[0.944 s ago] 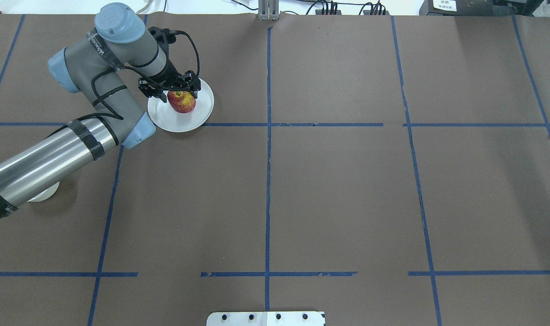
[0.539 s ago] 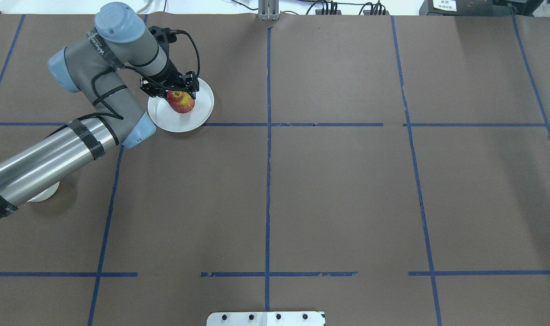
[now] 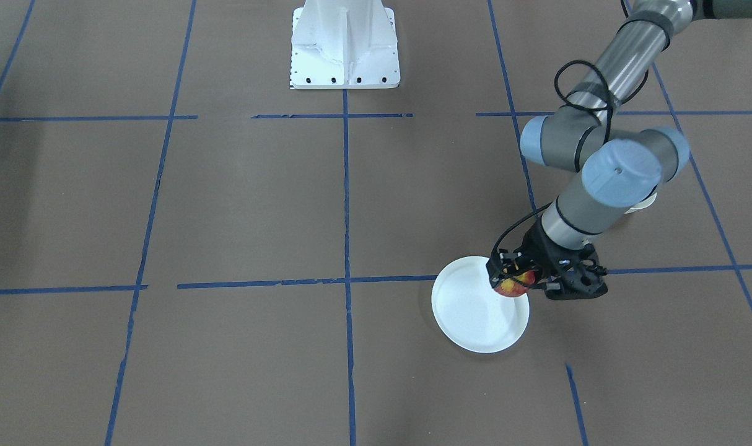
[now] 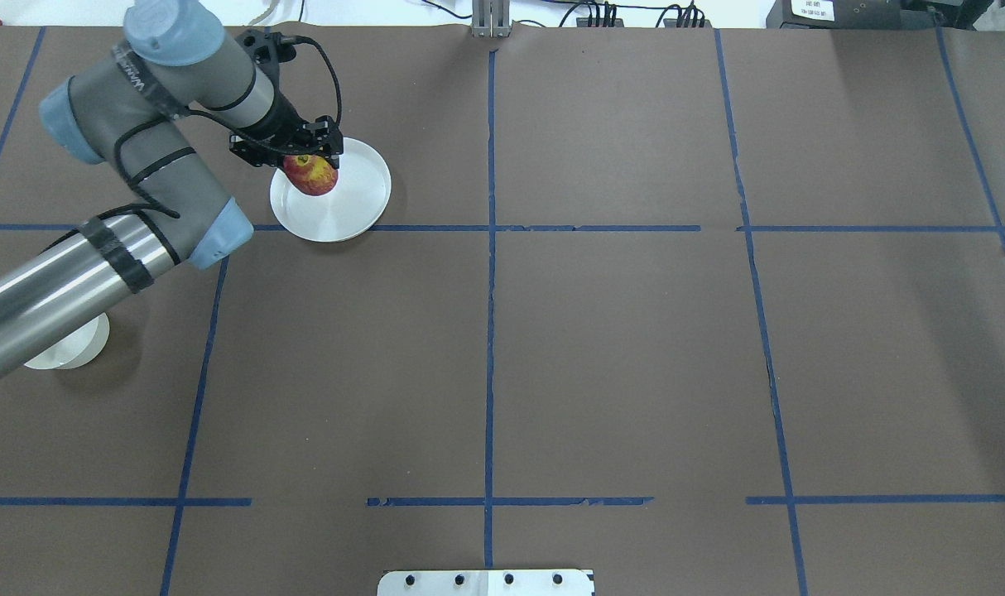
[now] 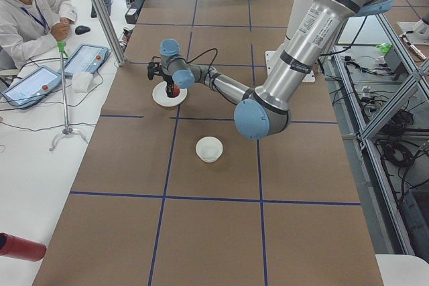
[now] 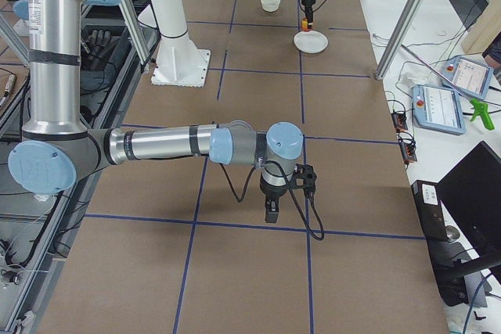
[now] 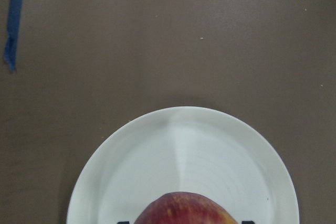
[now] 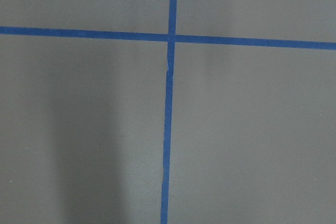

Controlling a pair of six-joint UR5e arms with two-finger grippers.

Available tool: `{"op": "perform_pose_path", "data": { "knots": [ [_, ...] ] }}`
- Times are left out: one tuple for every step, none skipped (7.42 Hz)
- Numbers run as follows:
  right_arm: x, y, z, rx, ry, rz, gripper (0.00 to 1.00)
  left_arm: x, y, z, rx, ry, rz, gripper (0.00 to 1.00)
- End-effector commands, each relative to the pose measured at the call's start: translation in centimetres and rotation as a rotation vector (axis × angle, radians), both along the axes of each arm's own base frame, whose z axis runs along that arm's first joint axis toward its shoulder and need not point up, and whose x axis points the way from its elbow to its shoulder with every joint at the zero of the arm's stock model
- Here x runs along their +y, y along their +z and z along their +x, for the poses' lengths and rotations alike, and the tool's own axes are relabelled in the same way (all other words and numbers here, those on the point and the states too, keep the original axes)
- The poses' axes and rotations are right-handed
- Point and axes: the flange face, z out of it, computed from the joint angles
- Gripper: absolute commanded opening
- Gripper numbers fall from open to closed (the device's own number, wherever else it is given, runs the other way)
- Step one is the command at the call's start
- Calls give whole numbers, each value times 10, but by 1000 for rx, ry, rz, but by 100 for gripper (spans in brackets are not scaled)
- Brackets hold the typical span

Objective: Move apple from plate to bowl
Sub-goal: 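Lift the apple and carry it with the left gripper to the bowl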

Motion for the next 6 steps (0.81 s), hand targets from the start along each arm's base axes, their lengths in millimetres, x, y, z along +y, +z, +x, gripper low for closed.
{"op": "perform_pose_path", "data": {
  "knots": [
    [0, 0, 0, 0, 0, 0, 100, 64, 19, -59, -94, 87, 45, 0],
    [0, 0, 0, 0, 0, 0, 100, 100, 59, -87, -129, 105, 21, 0],
    [0, 1, 0, 0, 0, -2, 100, 144, 94, -122, -162, 156, 57, 0],
    [0, 0, 0, 0, 0, 0, 100, 175, 118, -146, -178, 178, 68, 0],
    [0, 1, 0, 0, -1, -1, 100, 197, 148, -163, -170, 174, 86, 0],
    [0, 1, 0, 0, 0, -2, 100, 218, 180, -180, -144, 165, 135, 0]
  ]
}}
